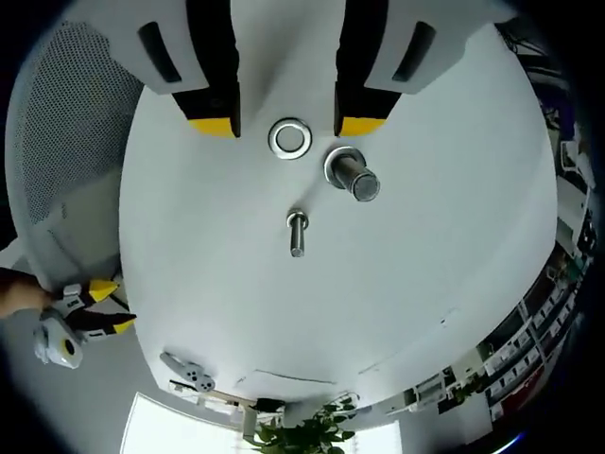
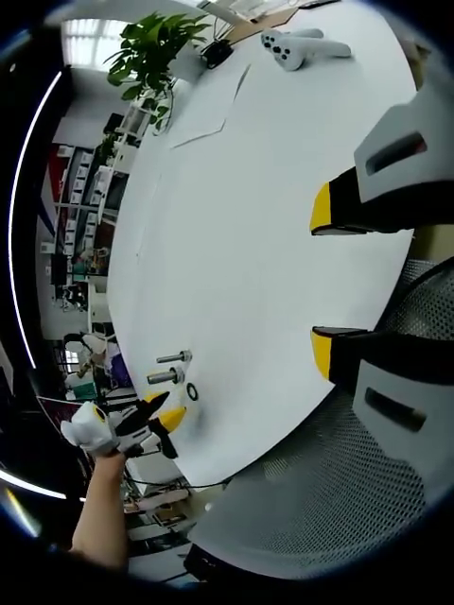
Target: Place the washer onto the threaded stud by aligning its center hole with the stud, sliding it down to the base, and recovering from edge contact or off-axis alignment until the washer reaches the visible bottom stop.
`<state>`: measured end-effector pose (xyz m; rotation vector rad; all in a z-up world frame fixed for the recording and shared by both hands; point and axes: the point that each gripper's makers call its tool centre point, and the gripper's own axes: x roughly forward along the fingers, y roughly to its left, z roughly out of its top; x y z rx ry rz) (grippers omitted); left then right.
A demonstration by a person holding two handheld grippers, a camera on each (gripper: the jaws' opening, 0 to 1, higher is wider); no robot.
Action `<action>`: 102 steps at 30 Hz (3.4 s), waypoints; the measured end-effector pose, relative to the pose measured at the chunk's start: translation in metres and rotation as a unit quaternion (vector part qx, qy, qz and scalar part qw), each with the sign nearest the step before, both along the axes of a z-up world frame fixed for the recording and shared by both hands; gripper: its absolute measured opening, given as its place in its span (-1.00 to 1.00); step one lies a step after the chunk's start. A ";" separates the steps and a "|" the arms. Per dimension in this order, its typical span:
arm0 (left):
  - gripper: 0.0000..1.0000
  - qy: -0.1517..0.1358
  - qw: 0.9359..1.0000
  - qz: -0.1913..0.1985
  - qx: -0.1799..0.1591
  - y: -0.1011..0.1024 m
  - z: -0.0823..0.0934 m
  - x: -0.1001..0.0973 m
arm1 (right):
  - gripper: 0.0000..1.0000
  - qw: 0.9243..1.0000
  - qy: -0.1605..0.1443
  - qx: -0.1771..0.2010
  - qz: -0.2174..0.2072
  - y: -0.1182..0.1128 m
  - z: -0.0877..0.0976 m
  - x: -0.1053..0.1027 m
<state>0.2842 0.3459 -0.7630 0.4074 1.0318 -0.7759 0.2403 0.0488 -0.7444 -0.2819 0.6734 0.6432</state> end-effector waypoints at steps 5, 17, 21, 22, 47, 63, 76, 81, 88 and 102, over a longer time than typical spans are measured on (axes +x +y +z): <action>-0.24 0.006 1.000 -0.003 0.010 0.005 -0.010 -0.010 | -0.18 1.000 0.001 -0.001 0.001 0.000 0.000 0.000; -0.09 0.011 1.000 -0.016 0.002 -0.001 -0.017 -0.014 | -0.17 1.000 0.003 -0.002 -0.001 -0.001 -0.001 0.000; -0.10 0.013 1.000 -0.027 0.008 -0.005 -0.023 -0.011 | -0.17 1.000 0.004 -0.002 -0.002 -0.001 -0.001 0.000; -0.10 0.013 1.000 -0.027 0.008 -0.006 -0.023 -0.011 | -0.17 1.000 0.004 -0.002 -0.002 -0.001 -0.001 0.000; -0.31 0.019 0.989 -0.125 0.075 -0.012 -0.033 0.001 | -0.21 1.000 0.005 0.006 -0.005 0.000 -0.001 0.000; -0.59 0.028 0.977 -0.183 0.110 -0.017 -0.033 -0.001 | -0.22 1.000 0.000 0.007 -0.012 -0.002 0.001 0.002; -0.64 0.004 0.982 -0.161 0.099 -0.012 -0.030 0.001 | -0.22 1.000 -0.001 0.008 -0.011 -0.002 0.002 0.002; -0.64 0.007 0.986 -0.140 0.090 -0.009 -0.022 -0.001 | -0.22 1.000 -0.001 0.010 -0.010 -0.001 0.002 0.002; -0.64 -0.005 0.988 -0.128 0.084 -0.009 -0.008 0.004 | -0.22 1.000 -0.001 0.009 -0.010 -0.001 0.002 0.002; -0.64 -0.026 0.987 -0.128 0.091 -0.010 0.022 0.011 | -0.22 1.000 -0.002 0.010 -0.011 -0.001 0.002 0.002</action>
